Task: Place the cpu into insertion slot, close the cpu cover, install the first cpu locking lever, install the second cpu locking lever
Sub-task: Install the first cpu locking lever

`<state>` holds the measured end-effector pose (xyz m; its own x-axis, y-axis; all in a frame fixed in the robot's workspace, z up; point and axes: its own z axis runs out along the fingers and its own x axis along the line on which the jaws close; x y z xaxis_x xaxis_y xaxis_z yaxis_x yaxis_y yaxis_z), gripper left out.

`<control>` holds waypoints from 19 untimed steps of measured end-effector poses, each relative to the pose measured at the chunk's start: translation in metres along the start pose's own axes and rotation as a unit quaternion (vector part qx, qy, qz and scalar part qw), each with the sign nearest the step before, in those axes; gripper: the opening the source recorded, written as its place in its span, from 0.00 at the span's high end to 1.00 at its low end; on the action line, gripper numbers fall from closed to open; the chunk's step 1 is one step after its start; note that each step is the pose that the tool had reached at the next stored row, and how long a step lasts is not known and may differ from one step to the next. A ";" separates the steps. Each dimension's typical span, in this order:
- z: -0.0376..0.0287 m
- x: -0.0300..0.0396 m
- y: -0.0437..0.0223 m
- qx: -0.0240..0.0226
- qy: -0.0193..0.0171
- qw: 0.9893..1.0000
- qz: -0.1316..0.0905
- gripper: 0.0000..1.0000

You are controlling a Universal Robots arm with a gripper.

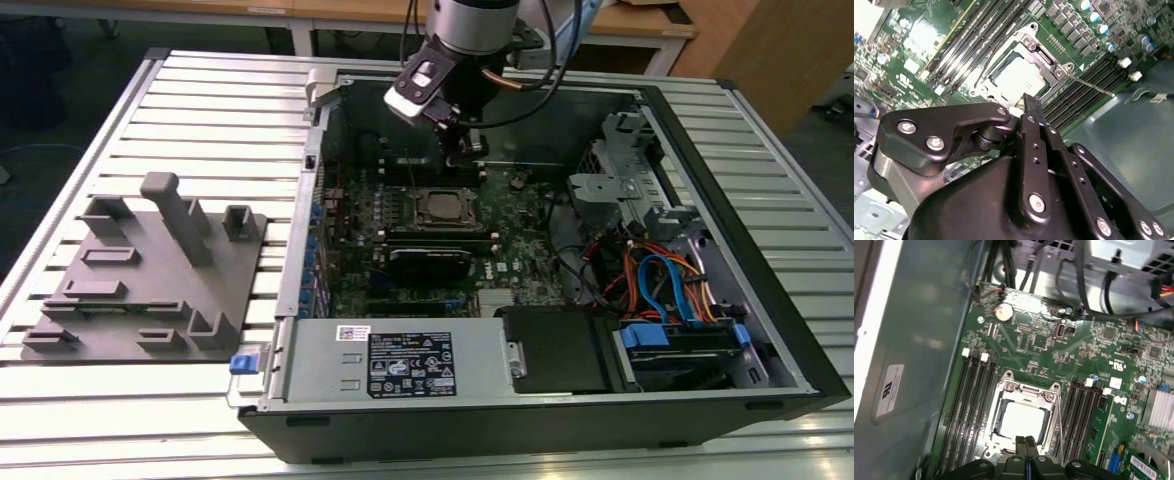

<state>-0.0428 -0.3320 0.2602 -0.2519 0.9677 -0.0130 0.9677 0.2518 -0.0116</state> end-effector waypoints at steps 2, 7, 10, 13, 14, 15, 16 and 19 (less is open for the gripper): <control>0.0000 0.0000 0.0000 0.000 0.000 1.000 -0.014 0.90; 0.0000 0.0000 0.0000 -0.001 -0.001 0.999 -0.043 0.90; 0.0000 0.0000 0.0000 -0.001 -0.001 0.998 -0.060 0.90; 0.0000 0.0000 0.0000 -0.001 -0.001 0.997 -0.074 0.90; 0.0000 0.0000 0.0000 -0.001 -0.001 0.997 -0.079 0.90; 0.0000 0.0000 0.0000 -0.001 -0.001 0.997 -0.083 0.90; 0.0000 0.0000 0.0000 -0.001 -0.001 0.996 -0.088 0.90; 0.0000 0.0000 0.0000 -0.001 -0.001 0.995 -0.102 0.90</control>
<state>-0.0428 -0.3320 0.2602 -0.4431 0.8964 -0.0130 0.8965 0.4430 -0.0115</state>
